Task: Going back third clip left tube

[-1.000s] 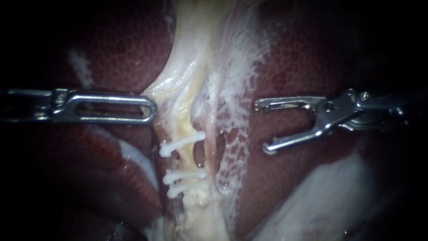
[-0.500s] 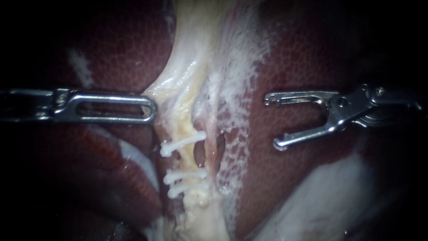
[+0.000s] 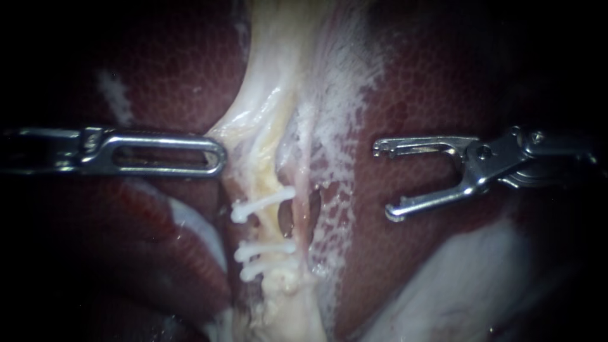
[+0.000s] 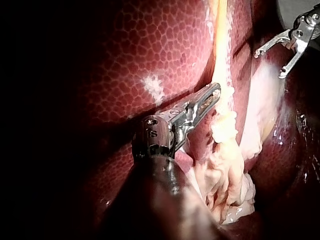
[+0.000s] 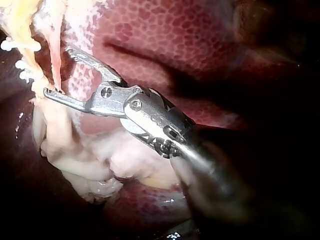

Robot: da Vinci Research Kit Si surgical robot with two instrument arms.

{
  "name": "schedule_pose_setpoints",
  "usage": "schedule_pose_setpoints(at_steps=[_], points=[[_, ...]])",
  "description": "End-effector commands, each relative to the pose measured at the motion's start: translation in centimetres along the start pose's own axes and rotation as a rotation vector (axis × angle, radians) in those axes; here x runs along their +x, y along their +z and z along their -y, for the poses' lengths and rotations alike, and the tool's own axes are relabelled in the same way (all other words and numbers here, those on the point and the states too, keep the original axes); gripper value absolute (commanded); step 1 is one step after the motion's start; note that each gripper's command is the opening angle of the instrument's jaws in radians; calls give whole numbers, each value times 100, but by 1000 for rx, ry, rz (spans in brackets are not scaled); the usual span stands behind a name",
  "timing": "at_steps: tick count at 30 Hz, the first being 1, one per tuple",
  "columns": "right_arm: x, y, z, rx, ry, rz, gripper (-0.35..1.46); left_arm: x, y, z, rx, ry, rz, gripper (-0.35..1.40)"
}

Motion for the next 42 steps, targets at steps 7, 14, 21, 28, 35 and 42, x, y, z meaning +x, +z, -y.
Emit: schedule_pose_setpoints(at_steps=[7,14,21,28,35,42], points=[[1,0,0,-1,0,0,60,14,19,-13,-6,-7,1,-35],[0,0,0,-1,0,0,60,20,34,-17,2,-16,-6,-35],[-1,2,1,1,-7,0,60,20,41,-20,6,-20,-8,-35],[-3,7,4,6,-4,-1,60,21,42,-21,4,-20,-10,-35],[-3,7,5,6,2,-1,60,22,43,-21,2,-20,-12,-35],[-3,7,5,6,2,-1,60,22,44,-21,4,-25,-13,-35]])
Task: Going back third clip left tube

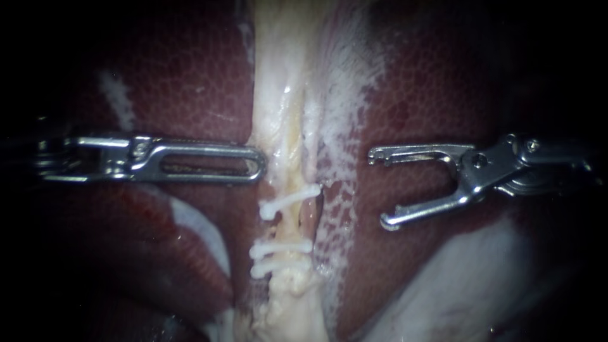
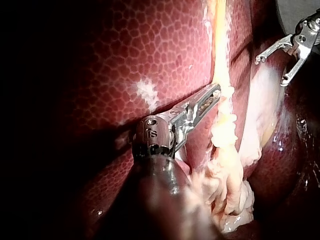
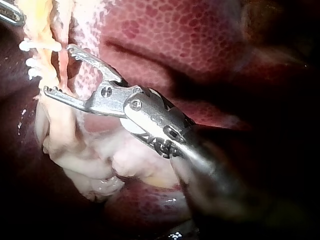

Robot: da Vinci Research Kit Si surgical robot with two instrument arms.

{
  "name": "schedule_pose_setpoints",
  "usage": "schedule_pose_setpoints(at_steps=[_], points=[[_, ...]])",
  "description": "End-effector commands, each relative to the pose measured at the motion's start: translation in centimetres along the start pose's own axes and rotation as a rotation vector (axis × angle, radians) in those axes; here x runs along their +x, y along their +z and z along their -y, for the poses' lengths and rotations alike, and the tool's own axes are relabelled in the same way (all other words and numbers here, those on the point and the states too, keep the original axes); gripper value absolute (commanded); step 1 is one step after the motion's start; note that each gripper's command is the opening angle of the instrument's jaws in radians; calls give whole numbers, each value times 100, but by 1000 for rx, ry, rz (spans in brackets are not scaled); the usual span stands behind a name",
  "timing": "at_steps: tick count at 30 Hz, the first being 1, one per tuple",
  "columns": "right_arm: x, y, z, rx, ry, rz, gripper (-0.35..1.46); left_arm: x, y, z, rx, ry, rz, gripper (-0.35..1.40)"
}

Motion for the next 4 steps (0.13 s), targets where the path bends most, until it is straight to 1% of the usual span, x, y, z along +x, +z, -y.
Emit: schedule_pose_setpoints(at_steps=[1,4], points=[[0,0,0,0,0,0,60,0,0,0,1,-1,1,-35],[0,0,0,0,6,0,60,0,0,0,1,-1,1,-35]])
